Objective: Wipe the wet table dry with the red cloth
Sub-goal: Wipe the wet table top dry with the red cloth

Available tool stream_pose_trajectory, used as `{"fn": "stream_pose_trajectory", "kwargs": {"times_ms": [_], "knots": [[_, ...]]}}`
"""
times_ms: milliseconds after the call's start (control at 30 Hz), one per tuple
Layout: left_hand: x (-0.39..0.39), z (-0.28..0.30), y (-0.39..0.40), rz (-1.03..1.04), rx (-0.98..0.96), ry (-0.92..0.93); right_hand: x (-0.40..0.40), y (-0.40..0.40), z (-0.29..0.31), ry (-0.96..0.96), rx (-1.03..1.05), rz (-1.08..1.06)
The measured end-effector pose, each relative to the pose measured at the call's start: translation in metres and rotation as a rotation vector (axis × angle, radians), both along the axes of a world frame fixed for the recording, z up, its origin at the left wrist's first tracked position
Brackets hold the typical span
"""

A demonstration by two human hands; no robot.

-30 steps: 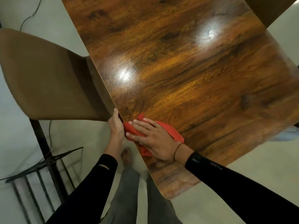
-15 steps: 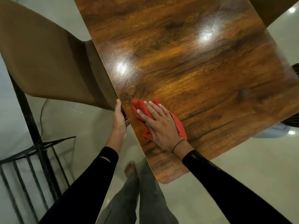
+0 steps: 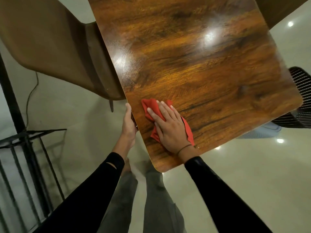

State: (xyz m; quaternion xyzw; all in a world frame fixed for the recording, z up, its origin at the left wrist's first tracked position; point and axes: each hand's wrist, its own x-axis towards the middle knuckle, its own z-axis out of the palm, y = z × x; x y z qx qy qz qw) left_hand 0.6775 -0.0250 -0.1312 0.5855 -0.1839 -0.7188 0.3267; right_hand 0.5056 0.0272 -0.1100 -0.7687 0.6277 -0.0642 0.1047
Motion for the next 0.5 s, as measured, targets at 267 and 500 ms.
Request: {"fn": "stream_pose_trajectory", "kwargs": {"times_ms": [267,500], "knots": [[-0.015,-0.002,0.03,0.05,0.057,0.029,0.02,0.061,0.002,-0.054,0.049,0.142],[-0.015,0.0,0.053,0.095,0.042,0.056,-0.055,0.056,-0.005,0.013,0.034,0.443]]}}
